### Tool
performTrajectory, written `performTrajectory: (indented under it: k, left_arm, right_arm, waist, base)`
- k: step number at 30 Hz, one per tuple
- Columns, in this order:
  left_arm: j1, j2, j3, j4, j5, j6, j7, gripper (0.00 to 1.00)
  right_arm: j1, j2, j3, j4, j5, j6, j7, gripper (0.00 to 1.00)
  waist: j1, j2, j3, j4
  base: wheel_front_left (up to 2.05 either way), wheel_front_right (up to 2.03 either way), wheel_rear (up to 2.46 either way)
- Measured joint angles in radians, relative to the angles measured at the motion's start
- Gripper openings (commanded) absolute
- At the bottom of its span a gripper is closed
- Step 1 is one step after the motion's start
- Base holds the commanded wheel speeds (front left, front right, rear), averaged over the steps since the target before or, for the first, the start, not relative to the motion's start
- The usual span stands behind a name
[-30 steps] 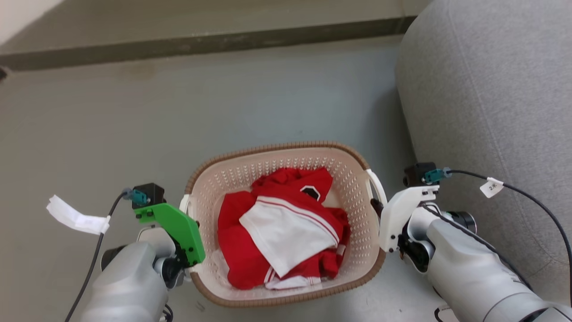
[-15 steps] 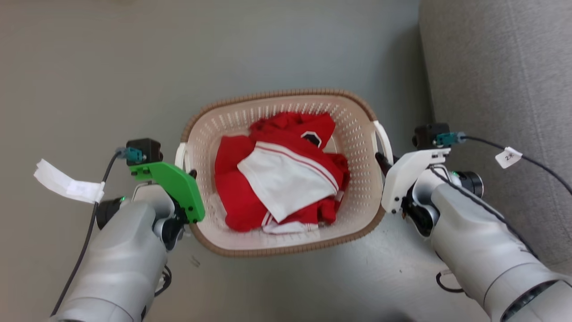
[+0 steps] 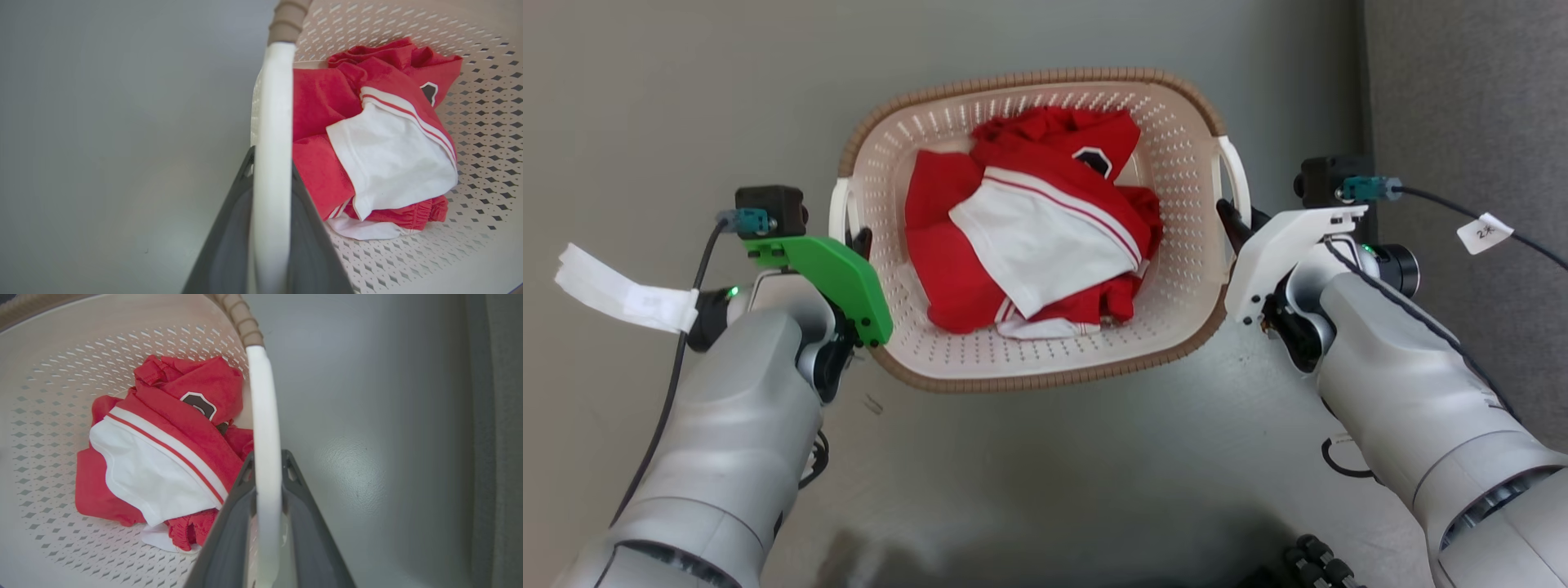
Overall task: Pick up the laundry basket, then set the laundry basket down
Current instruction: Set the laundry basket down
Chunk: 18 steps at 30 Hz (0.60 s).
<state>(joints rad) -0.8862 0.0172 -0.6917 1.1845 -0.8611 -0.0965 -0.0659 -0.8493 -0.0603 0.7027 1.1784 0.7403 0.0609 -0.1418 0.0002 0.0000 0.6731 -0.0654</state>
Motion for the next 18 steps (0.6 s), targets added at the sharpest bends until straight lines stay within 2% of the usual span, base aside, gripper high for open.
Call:
performTrajectory:
  k: [10, 18]
  left_arm:
    - [-0.037, 0.0, -0.008, 0.007, 0.012, 0.0, -0.029, 0.0]
    - [-0.037, -0.004, -0.02, 0.025, 0.012, -0.008, -0.031, 0.0]
  right_arm:
    - [-0.023, 0.0, -0.014, 0.019, 0.009, 0.019, -0.016, 0.0]
    - [-0.023, 0.004, -0.017, 0.037, 0.02, 0.026, 0.003, 0.0]
  waist:
    - [0.0, 0.0, 0.097, 0.008]
    - [-0.0001, 0.0, 0.132, 0.013]
  base:
    - [0.0, 0.0, 0.0]
    - [0.0, 0.0, 0.0]
